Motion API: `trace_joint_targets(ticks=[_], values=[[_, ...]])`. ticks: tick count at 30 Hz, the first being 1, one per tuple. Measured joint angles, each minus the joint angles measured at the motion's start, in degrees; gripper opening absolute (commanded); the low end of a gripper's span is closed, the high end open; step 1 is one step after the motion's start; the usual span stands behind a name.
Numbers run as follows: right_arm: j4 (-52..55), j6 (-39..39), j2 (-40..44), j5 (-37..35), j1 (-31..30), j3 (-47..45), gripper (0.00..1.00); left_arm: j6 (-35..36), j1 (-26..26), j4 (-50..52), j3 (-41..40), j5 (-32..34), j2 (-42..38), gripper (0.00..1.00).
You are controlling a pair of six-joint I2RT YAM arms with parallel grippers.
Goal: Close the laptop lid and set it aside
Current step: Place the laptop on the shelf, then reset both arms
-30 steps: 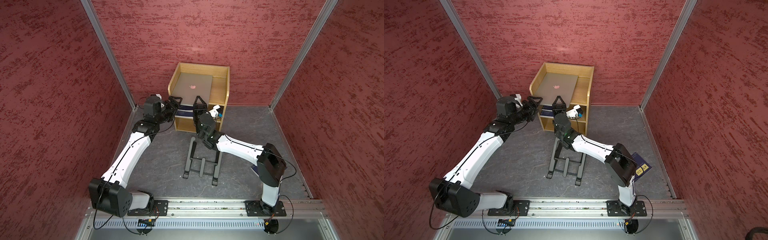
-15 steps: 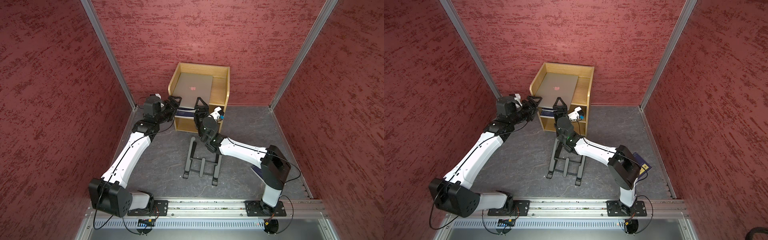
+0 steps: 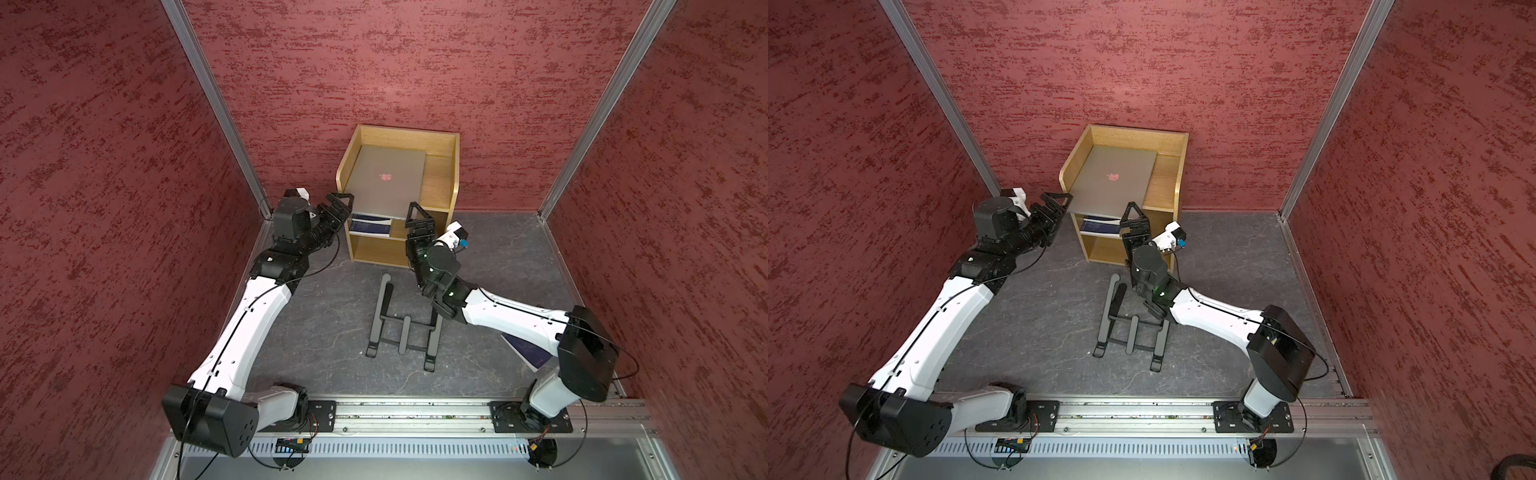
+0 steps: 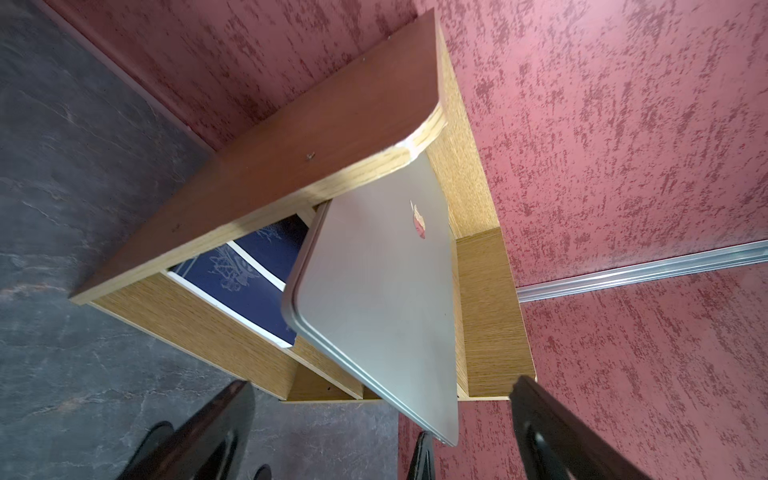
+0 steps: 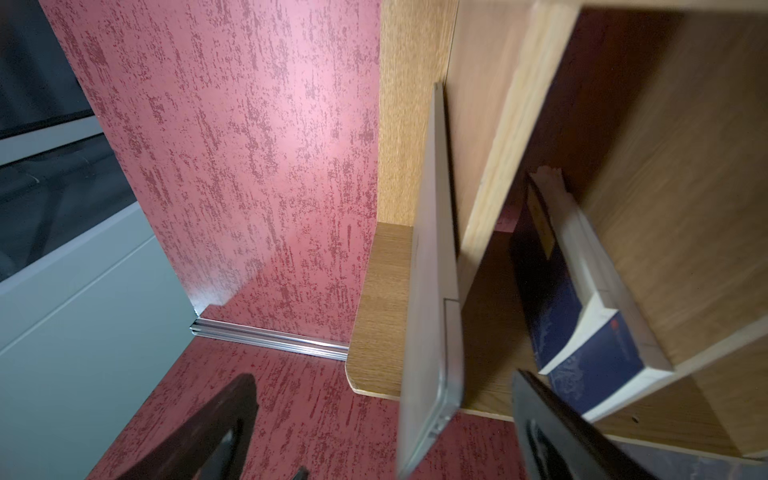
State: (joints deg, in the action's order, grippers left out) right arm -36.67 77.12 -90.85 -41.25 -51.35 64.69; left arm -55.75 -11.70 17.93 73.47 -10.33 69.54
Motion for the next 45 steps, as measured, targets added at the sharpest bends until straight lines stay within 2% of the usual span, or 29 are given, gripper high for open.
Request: trace_joint_targets(ticks=[6,10,16,21,25,28,32,35,37,41,45], values=[[9.64,-2.29,11.52,1.97,-0.02,-7.28,0.98,6.19,0.83,4.68,-0.98,4.7,-5.38,1.0],[15.76,-8.09,23.58,3.8,-0.15,-14.91,0.98,10.29,0.96,6.01,-5.64,10.71,-11.78,1.0],[29.2,-24.48,42.1,1.29,-0.24,-20.11,0.99,16.41,1.44,7.41,-11.89,20.09,-18.4,1.0],[33.24,-45.92,52.28,-6.38,-0.22,-24.3,0.98,19.67,2.45,7.65,-17.16,27.71,-17.66,1.0],[30.71,-65.81,49.68,-12.04,2.12,-26.32,0.98,20.24,3.52,6.27,-22.21,33.24,-15.43,1.0],[28.96,-73.35,44.13,-11.93,10.21,-27.23,0.98,20.48,4.44,1.75,-27.67,36.79,-14.12,1.0],[26.51,-73.94,38.56,-6.4,27.67,-31.3,0.98,22.62,5.7,-6.36,-34.23,39.56,-10.84,1.0],[22.77,-74.03,33.55,-2.95,37.57,-32.85,0.98,25.94,6.97,-12.68,-37.24,40.44,-7.28,1.0],[18.34,-74.69,28.06,-0.9,41.42,-32.98,0.98,28.59,8.24,-16.85,-38.73,40.04,-4.66,1.0],[8.61,-76.13,17.86,2.99,45.29,-35.58,0.98,32.72,9.99,-24.48,-41.9,40.0,-0.11,1.0],[6.71,-76.59,14.21,6.88,47.5,-36.72,0.98,35.98,11.41,-28.33,-43.95,38.75,2.32,1.0]])
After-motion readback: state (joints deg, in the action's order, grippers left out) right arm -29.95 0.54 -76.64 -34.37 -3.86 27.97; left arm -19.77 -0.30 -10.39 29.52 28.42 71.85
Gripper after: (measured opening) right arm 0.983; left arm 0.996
